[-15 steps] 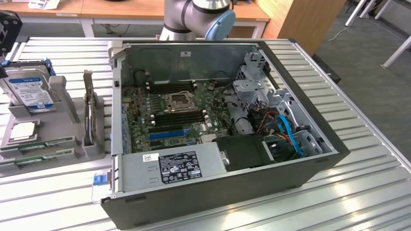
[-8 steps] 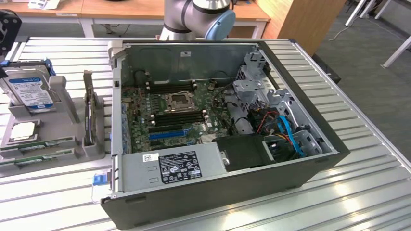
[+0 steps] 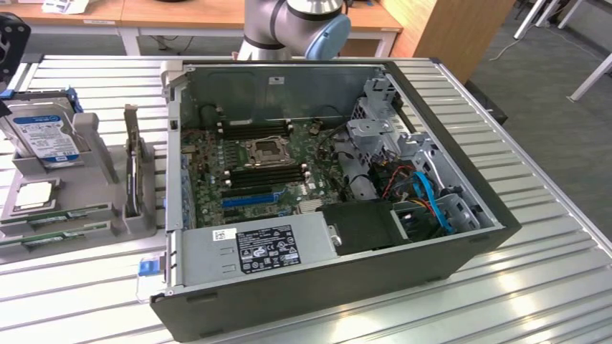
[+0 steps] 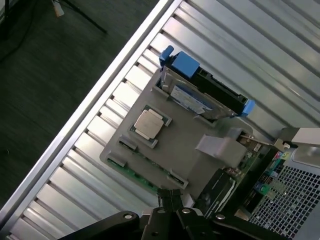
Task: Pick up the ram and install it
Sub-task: 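Pick up the ram and move it above insertion slot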
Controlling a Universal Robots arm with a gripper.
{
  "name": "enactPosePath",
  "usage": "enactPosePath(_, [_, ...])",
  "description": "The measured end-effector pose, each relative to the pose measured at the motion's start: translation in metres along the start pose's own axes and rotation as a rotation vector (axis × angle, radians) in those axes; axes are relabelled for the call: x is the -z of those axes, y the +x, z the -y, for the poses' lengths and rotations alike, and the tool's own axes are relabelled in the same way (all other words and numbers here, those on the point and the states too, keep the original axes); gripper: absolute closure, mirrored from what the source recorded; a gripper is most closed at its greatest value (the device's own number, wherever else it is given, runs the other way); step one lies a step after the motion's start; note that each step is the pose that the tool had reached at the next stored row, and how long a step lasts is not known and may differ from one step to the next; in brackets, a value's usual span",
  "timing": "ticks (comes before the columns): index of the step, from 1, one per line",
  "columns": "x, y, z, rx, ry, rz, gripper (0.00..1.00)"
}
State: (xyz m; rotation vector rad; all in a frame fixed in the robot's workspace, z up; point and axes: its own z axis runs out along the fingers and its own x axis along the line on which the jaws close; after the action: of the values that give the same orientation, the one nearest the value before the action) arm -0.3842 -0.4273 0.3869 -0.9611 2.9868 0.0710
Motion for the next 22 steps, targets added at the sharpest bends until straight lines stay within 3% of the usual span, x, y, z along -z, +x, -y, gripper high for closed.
enactPosePath(22, [-0.001, 0.0, 0.0001, 0.36, -0.0061, -0.0152, 0.9])
